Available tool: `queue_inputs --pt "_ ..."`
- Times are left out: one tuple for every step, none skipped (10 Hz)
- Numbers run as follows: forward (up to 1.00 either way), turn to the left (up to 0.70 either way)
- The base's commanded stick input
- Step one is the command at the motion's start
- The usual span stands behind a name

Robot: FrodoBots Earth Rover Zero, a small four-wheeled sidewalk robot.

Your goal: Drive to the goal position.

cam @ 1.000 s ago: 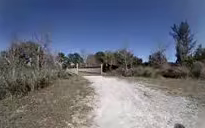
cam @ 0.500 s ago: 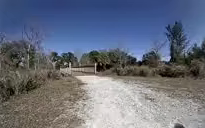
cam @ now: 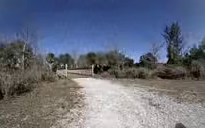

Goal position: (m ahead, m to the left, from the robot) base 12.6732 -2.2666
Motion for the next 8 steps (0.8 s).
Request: queue_inputs --pt "0.70 0.14" --pt "0.70 0.06" --pt "0.70 0.03" --pt "0.70 0.03" --pt "0.70 0.03" --pt "0.70 0.03" --pt "0.70 0.02" --pt "0.70 0.01"
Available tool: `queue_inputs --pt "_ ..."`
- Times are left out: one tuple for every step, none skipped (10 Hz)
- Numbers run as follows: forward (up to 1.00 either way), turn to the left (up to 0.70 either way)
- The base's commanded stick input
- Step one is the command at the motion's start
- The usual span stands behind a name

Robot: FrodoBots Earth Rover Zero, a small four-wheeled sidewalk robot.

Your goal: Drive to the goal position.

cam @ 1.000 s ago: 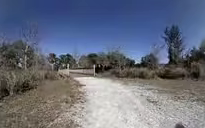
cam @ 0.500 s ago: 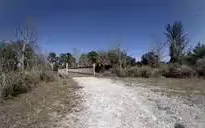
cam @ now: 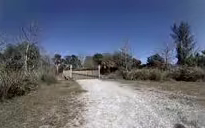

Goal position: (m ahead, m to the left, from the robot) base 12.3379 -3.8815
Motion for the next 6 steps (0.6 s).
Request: queue_inputs --pt "0.70 0.00" --pt "0.70 0.00" --pt "0.70 0.00" --pt "0.70 0.00" --pt "0.70 -0.04" --pt "0.70 -0.08"
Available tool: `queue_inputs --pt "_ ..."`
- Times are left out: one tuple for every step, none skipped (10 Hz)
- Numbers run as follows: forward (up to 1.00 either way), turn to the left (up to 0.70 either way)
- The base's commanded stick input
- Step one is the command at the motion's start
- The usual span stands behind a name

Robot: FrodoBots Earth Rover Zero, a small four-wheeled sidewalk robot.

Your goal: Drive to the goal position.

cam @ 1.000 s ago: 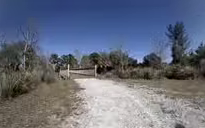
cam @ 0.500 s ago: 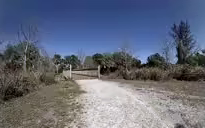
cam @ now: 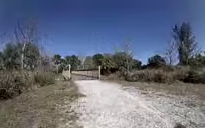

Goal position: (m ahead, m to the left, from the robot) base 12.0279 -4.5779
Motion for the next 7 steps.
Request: queue_inputs --pt "0.70 -0.02" --pt "0.70 0.00" --pt "0.70 0.01" --pt "0.70 0.10" --pt "0.70 0.19" --pt "0.70 0.17" --pt "0.70 0.10"
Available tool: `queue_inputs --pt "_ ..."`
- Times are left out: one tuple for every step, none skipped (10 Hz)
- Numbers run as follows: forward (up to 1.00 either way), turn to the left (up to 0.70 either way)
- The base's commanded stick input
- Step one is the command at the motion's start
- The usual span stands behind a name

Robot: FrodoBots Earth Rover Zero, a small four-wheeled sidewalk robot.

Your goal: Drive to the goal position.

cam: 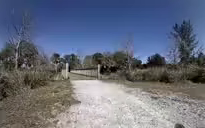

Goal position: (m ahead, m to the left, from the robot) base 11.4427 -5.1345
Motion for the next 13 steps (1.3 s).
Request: queue_inputs --pt "0.70 0.04" --pt "0.70 0.06" --pt "0.70 0.09" --pt "0.70 0.12" --pt "0.70 0.09" --pt "0.70 0.04" --pt "0.70 0.04" --pt "0.70 0.04" --pt "0.70 0.03" --pt "0.70 0.03" --pt "0.70 0.02" --pt "0.70 0.02" --pt "0.70 0.02"
